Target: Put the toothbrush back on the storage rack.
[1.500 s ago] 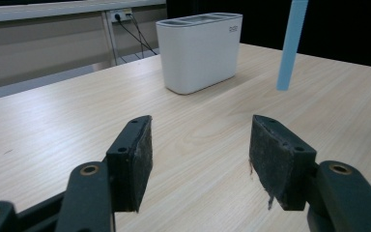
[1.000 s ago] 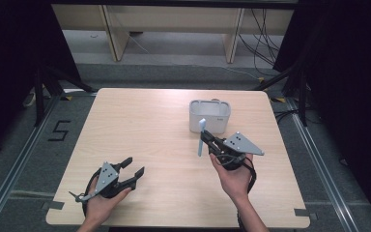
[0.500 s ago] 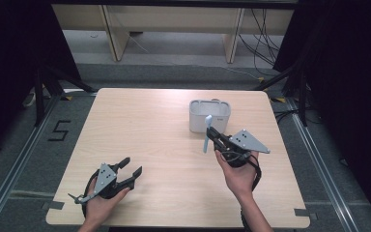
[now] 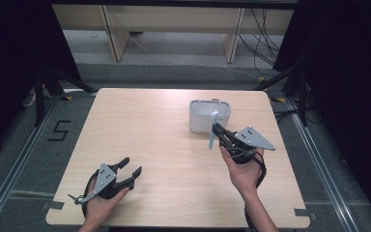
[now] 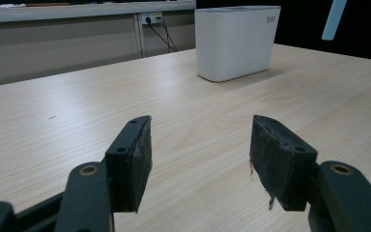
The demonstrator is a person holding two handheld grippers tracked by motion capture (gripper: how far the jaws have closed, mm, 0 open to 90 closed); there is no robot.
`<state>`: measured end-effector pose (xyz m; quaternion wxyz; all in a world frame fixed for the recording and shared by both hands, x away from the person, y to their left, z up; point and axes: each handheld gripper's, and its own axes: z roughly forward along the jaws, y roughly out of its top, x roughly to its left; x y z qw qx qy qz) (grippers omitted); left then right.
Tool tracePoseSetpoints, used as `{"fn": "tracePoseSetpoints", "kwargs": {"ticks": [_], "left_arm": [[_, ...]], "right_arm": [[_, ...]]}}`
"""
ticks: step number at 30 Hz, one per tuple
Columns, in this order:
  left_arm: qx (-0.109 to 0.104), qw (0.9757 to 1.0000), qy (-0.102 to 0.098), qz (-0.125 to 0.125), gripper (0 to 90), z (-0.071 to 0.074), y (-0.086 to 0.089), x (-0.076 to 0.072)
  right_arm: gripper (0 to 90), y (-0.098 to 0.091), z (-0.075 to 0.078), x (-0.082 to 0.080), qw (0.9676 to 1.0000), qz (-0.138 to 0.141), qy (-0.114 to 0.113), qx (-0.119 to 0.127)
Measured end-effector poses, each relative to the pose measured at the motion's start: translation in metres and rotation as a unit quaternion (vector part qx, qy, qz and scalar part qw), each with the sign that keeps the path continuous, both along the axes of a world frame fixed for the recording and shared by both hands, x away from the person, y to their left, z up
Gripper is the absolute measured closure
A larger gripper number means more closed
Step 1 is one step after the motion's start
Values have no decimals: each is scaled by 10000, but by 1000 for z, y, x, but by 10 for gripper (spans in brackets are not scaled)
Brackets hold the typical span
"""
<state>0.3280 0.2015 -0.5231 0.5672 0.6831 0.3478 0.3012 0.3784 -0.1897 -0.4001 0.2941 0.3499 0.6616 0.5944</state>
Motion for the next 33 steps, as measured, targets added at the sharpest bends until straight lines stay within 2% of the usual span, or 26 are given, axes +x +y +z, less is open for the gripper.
{"fn": "tracePoseSetpoints", "kwargs": {"ticks": [2,3,7,10,11,15,16,17,21,23,24,26,27,28,29,30,31,33], "left_arm": [[-18,10000,-21,-19,399,0,0,0],[-20,10000,-13,-16,399,0,0,0],[-91,9999,-89,-66,399,-1,0,2],[-98,9999,-46,-41,399,-1,0,2],[-110,9999,-109,-43,399,-1,-1,3],[-150,9999,-46,-46,398,-1,0,2],[-151,9999,-48,-53,398,-1,0,2],[-86,10000,33,-10,398,0,1,1],[-89,9999,45,-9,396,0,1,1],[-89,9999,47,-8,396,0,1,1],[-85,10000,49,-9,396,0,1,1],[-89,9999,55,-7,396,0,1,1],[-132,9999,-61,-80,396,-1,1,3],[-136,9999,-42,-65,396,-1,1,3],[-133,9999,-46,-68,396,-1,1,3],[-141,9999,-43,-64,395,-1,1,3],[-146,9999,-42,-61,395,-1,1,3],[-145,9999,-45,-61,395,-1,1,3]], "right_arm": [[861,-1,1,1,10000,-19,-9,11],[861,-2,2,2,9999,-67,-105,-39],[861,-3,5,2,9999,-115,31,14],[861,-5,6,5,9999,-77,-87,-71],[861,-4,6,5,10000,-90,-25,-6],[861,-7,8,7,9998,-172,-129,-44],[861,-8,8,7,9998,-178,-102,-40],[861,-9,9,8,9998,-181,-109,-26],[861,-10,11,8,9997,-247,4,15],[861,-11,11,10,9998,-207,-23,23],[861,-12,12,11,9996,-245,-122,-57],[861,-13,14,11,9996,-267,-77,-48],[861,-13,14,11,9995,-287,-83,-31],[861,-13,15,11,9996,-265,-55,2],[861,-14,15,12,9994,-292,-159,-52],[861,-14,16,12,9995,-289,-92,26],[861,-15,16,13,9994,-303,-162,-1],[861,-16,17,14,9994,-311,-164,-51]]}}
